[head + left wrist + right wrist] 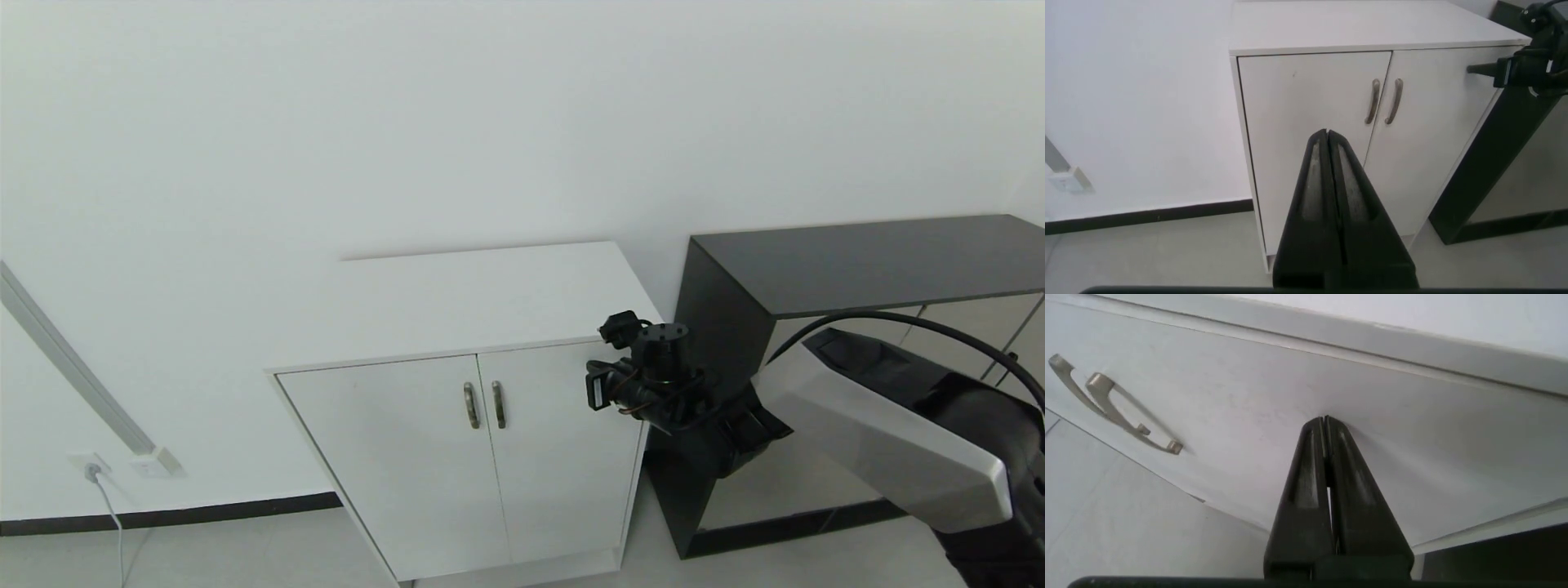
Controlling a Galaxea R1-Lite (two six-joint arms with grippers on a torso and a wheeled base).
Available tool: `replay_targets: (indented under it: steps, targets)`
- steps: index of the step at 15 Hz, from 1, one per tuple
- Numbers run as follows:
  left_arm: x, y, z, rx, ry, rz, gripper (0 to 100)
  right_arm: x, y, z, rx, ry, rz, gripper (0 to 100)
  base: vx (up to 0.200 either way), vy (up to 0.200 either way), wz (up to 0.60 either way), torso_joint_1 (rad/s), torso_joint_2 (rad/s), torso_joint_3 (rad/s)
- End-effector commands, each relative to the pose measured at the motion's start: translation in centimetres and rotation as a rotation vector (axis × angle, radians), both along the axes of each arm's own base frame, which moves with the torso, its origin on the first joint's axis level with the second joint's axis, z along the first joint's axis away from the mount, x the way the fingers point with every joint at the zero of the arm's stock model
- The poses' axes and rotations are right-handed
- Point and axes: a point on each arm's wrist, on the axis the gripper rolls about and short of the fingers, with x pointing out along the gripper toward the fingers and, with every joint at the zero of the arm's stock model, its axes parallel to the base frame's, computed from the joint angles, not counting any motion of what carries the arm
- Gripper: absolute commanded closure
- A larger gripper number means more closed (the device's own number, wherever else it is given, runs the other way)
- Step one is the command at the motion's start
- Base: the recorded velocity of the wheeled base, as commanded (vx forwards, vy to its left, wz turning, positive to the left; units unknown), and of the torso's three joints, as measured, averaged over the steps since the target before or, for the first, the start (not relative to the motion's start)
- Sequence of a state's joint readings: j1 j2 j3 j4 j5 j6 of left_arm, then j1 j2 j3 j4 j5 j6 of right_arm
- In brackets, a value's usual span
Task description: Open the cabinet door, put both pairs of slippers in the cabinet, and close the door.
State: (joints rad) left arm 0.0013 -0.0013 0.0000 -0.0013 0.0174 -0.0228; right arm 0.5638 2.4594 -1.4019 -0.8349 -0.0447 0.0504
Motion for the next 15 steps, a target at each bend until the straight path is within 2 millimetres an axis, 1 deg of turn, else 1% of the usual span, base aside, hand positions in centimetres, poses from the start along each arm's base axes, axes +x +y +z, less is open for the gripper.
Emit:
replay_targets:
  steps: [1, 9, 12, 14, 15]
  targets:
    - [0.0, 0.0, 0.0, 0.0, 0.001, 0.0, 100, 0.2, 0.0, 0.2, 0.004, -0.006, -0.002, 100, 0.0, 0.0, 0.0, 0.0, 0.0, 0.0]
    - [0.0, 0.0, 0.0, 0.0, 0.001, 0.0, 100, 0.6, 0.0, 0.4, 0.008, -0.012, -0.007, 100, 0.0, 0.0, 0.0, 0.0, 0.0, 0.0]
    - [0.0, 0.0, 0.0, 0.0, 0.001, 0.0, 100, 0.2, -0.2, 0.7, 0.008, -0.013, -0.008, 100, 0.0, 0.0, 0.0, 0.0, 0.0, 0.0]
    - [0.0, 0.0, 0.0, 0.0, 0.001, 0.0, 100, -1.8, -1.0, 2.1, 0.012, -0.025, -0.003, 100, 0.0, 0.0, 0.0, 0.0, 0.0, 0.0]
    - [0.0, 0.0, 0.0, 0.0, 0.001, 0.0, 100, -3.1, -1.4, 3.3, 0.022, -0.04, 0.003, 100, 0.0, 0.0, 0.0, 0.0, 0.0, 0.0]
